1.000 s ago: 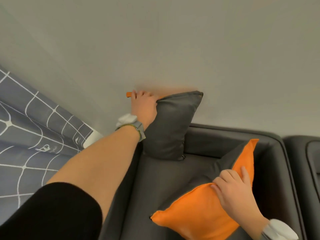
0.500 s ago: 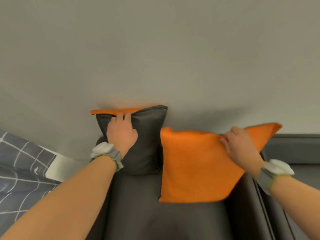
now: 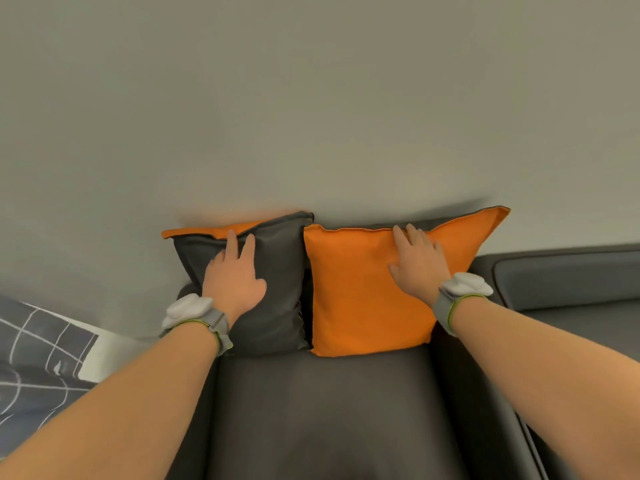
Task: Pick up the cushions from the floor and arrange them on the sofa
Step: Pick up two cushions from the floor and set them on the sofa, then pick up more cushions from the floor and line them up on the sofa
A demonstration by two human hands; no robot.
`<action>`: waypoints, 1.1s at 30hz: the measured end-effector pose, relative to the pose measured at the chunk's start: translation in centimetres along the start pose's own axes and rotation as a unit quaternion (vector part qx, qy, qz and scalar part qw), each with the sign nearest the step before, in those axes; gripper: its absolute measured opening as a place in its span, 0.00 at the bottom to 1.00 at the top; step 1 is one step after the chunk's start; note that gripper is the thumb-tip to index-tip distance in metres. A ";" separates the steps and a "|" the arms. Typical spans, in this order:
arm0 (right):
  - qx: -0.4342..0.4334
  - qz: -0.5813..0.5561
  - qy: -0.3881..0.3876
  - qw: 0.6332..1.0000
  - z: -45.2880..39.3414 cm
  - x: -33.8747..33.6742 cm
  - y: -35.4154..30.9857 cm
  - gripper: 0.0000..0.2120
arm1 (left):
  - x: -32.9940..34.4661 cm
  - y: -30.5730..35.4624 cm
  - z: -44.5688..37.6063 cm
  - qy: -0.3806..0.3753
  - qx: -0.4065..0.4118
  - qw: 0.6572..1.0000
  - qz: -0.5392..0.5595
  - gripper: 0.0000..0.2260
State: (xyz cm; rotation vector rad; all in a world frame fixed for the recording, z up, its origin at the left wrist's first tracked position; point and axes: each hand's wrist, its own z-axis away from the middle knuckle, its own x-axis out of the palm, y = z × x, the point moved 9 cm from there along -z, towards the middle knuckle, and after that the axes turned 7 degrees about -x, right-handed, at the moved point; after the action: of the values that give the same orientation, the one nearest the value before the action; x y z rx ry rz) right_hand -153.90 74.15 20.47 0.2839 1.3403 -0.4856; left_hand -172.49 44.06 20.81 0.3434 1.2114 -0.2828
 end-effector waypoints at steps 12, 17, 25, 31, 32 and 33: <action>0.047 -0.115 0.025 0.992 22.8 -0.4 4.4 0.30 | 3.2 12.0 16.9 -0.015 0.125 0.982 0.138 0.30; 0.148 -0.168 0.061 0.973 35.3 1.9 10.1 0.24 | 8.5 20.1 26.1 -0.089 0.219 0.961 0.143 0.29; 0.385 -0.279 0.107 0.873 64.3 12.9 18.7 0.20 | 20.3 33.4 47.2 -0.220 0.371 0.899 0.080 0.26; 0.538 -0.351 0.123 0.756 86.2 21.9 18.5 0.19 | 29.9 39.2 64.0 -0.303 0.436 0.847 -0.006 0.26; 0.566 -0.360 0.126 0.731 89.9 23.3 18.2 0.19 | 32.1 39.9 67.0 -0.315 0.452 0.834 -0.025 0.26; 0.582 -0.368 0.134 0.713 92.4 24.5 18.0 0.19 | 33.6 40.4 69.1 -0.325 0.458 0.826 -0.046 0.26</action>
State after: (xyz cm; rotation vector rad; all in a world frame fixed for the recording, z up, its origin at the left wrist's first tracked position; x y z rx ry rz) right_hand -62.05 42.46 15.19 0.8840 1.2124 -2.0560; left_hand -86.22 51.98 14.93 0.9327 0.3343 -0.9913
